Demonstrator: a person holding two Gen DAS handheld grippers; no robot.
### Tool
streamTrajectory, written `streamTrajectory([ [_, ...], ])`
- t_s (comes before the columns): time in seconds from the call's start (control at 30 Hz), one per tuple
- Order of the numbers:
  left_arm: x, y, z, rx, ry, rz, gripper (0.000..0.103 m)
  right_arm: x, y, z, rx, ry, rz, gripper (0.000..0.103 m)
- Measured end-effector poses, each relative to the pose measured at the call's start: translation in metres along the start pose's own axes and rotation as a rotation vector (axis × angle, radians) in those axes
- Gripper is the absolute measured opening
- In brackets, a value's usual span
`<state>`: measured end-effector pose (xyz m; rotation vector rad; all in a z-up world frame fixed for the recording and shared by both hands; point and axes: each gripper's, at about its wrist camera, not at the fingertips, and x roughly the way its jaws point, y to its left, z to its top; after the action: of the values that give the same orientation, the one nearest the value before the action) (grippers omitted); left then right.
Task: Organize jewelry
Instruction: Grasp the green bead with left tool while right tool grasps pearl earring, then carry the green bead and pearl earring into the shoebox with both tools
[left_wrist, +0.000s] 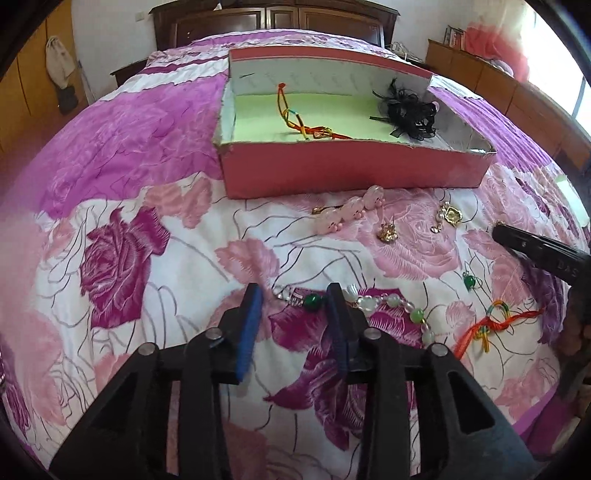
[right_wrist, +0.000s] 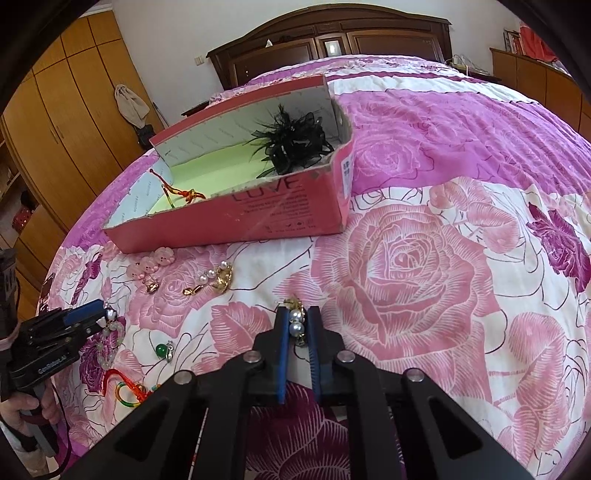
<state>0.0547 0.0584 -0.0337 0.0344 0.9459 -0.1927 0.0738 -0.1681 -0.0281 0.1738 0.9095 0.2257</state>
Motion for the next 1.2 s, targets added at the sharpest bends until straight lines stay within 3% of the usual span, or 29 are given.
streamTrajectory([
  [0.17,0.001,-0.008,0.0,0.052,-0.007,0.025,0.026,-0.003,0.0,0.0,0.004,-0.006,0.005,0.011],
  [0.37,-0.002,0.005,0.001,-0.007,-0.016,-0.007,0.004,-0.007,0.0,0.0,0.011,-0.012,0.016,0.011],
  [0.73,-0.025,0.023,0.003,-0.091,-0.094,-0.079,0.004,-0.014,0.004,0.001,0.007,-0.032,0.032,0.011],
  [1.2,-0.056,0.013,0.02,-0.107,-0.226,-0.1,0.004,-0.043,0.028,0.01,-0.078,-0.156,0.067,0.011],
])
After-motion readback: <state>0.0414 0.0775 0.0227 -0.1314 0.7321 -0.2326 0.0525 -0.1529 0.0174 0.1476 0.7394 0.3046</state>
